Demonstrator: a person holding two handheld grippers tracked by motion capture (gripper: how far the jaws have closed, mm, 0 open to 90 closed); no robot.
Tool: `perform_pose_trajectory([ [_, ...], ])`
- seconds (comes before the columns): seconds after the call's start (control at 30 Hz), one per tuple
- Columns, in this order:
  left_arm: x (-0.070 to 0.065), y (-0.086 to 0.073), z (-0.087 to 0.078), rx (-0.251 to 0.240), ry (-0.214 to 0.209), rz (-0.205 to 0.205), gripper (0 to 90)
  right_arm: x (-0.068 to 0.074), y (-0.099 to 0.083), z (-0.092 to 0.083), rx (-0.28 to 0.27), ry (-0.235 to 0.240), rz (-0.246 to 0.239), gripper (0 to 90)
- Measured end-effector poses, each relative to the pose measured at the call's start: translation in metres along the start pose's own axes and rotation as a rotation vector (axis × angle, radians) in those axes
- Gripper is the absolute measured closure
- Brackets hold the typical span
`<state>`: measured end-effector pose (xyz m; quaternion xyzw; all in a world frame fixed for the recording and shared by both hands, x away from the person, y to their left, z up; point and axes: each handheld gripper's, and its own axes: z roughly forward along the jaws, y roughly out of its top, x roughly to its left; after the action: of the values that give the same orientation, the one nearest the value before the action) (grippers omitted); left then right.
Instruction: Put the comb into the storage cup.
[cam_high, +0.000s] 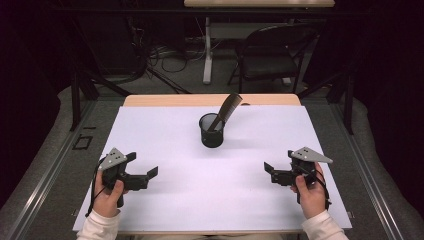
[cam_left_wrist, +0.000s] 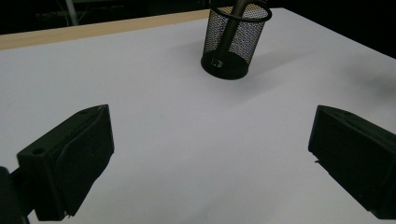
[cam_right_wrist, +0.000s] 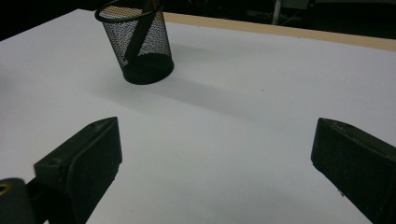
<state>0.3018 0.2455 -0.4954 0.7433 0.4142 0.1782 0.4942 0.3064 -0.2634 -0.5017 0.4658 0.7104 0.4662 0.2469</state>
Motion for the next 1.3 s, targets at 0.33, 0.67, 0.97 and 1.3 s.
perform_pose_trajectory([
  [0.33, 0.004, -0.019, -0.006, -0.009, 0.006, -0.012, 0.5, -0.007, -0.021, -0.007, 0.003, -0.032, 0.020, 2.2],
  [0.67, 0.010, -0.030, -0.010, -0.026, 0.019, -0.032, 0.6, -0.011, -0.037, -0.006, 0.015, -0.048, 0.037, 2.5],
  [0.97, 0.019, -0.037, -0.013, -0.041, 0.039, -0.059, 0.5, -0.013, -0.042, -0.005, 0.013, -0.053, 0.046, 2.8],
  [1.3, 0.024, -0.042, -0.012, -0.038, 0.049, -0.073, 0.5, -0.015, -0.045, -0.005, 0.013, -0.064, 0.049, 2.9],
])
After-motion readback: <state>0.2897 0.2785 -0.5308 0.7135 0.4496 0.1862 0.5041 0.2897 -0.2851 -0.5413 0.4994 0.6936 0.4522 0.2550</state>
